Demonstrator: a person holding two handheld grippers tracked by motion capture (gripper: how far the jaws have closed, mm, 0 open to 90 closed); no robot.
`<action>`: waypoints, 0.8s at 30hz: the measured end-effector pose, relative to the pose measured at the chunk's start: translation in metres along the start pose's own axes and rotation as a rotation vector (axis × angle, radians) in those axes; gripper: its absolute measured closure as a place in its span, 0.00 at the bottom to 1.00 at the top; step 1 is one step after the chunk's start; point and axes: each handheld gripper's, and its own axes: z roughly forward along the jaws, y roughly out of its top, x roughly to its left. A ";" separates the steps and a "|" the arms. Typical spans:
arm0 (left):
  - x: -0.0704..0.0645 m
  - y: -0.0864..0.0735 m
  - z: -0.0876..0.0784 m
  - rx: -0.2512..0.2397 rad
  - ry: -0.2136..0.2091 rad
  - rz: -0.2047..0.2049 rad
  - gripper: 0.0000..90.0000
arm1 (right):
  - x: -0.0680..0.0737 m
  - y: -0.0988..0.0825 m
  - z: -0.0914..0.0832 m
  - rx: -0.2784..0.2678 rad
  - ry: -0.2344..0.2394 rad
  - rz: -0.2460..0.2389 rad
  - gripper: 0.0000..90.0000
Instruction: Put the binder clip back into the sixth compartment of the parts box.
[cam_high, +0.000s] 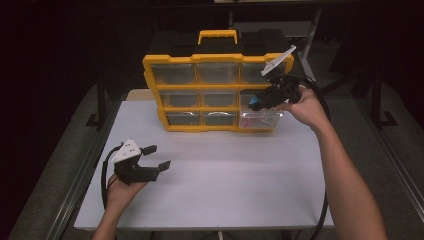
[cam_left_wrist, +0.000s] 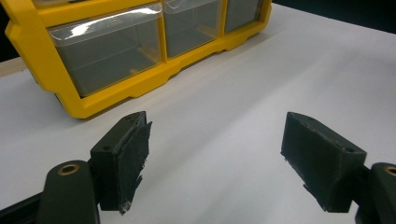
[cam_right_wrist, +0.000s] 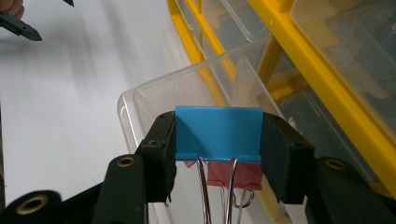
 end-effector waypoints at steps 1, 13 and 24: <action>0.000 0.000 0.000 0.000 0.000 0.000 0.26 | 0.000 0.000 0.000 0.001 0.000 0.000 0.53; 0.001 0.000 0.000 0.002 0.001 0.002 0.26 | 0.000 -0.001 -0.002 -0.017 0.002 0.008 0.53; 0.001 0.000 0.001 0.001 -0.005 0.000 0.26 | 0.003 0.001 -0.012 -0.071 0.023 0.002 0.61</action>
